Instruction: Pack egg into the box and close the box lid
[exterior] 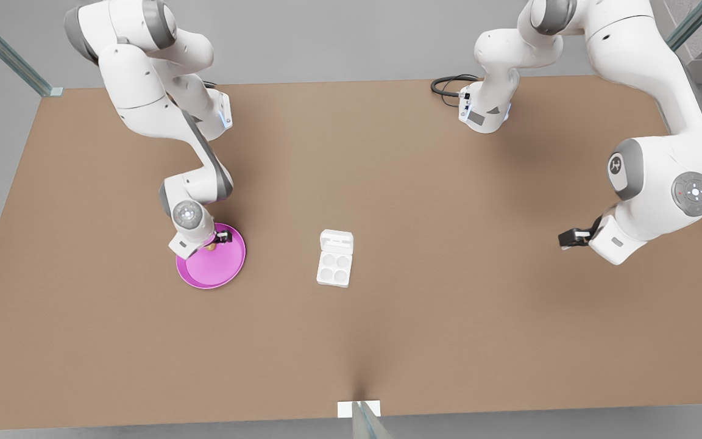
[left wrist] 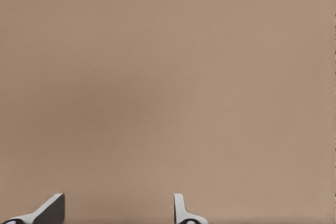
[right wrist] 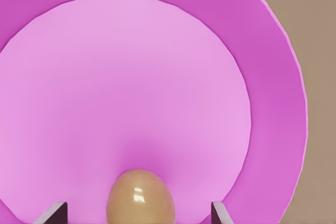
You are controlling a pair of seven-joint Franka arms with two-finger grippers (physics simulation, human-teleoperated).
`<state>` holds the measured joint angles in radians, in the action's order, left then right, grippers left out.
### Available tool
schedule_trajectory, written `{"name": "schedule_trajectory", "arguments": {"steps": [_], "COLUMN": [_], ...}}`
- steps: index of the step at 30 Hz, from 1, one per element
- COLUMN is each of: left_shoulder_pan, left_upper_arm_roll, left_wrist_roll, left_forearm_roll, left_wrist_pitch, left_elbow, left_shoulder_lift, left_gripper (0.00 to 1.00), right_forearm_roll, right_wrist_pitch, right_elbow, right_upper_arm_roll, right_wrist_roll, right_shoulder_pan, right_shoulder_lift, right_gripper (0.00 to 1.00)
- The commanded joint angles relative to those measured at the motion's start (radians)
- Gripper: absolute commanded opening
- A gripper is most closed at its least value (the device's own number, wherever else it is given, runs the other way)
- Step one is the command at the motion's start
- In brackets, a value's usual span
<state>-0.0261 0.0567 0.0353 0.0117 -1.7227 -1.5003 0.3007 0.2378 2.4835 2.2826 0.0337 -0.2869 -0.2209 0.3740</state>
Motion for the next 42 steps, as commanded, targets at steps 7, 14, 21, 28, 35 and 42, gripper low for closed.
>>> {"name": "schedule_trajectory", "arguments": {"steps": [7, 14, 21, 28, 35, 42], "left_shoulder_pan": [-0.002, 0.064, 0.057, 0.052, 0.052, 0.046], "left_upper_arm_roll": [0.0, 0.049, 0.046, 0.046, 0.046, 0.046], "left_wrist_roll": [0.003, 0.135, 0.129, 0.118, 0.121, 0.117], "left_forearm_roll": [-0.012, -0.045, -0.041, -0.042, -0.039, -0.038], "left_wrist_pitch": [0.015, 0.014, 0.014, 0.015, 0.025, 0.023], "left_elbow": [0.0, 0.02, 0.02, 0.02, 0.02, 0.02], "left_shoulder_lift": [0.0, -0.002, -0.002, -0.002, -0.002, -0.002], "left_gripper": [1.0, 1.0, 1.0, 1.0, 1.0, 1.0], "right_forearm_roll": [0.0, 0.0, 0.0, 0.0, 0.0, 0.0], "right_wrist_pitch": [0.0, 0.0, -0.002, -0.002, -0.003, -0.002], "right_elbow": [-0.002, -0.002, -0.002, -0.002, -0.002, -0.005], "right_upper_arm_roll": [0.0, 0.0, 0.0, 0.0, 0.0, 0.0], "right_wrist_roll": [0.002, 0.008, 0.02, 0.021, 0.023, 0.023], "right_shoulder_pan": [0.0, 0.002, 0.002, 0.006, 0.008, 0.009], "right_shoulder_lift": [0.008, 0.013, 0.017, 0.019, 0.017, 0.019], "right_gripper": [0.92, 0.78, 0.74, 0.69, 0.62, 0.61]}}
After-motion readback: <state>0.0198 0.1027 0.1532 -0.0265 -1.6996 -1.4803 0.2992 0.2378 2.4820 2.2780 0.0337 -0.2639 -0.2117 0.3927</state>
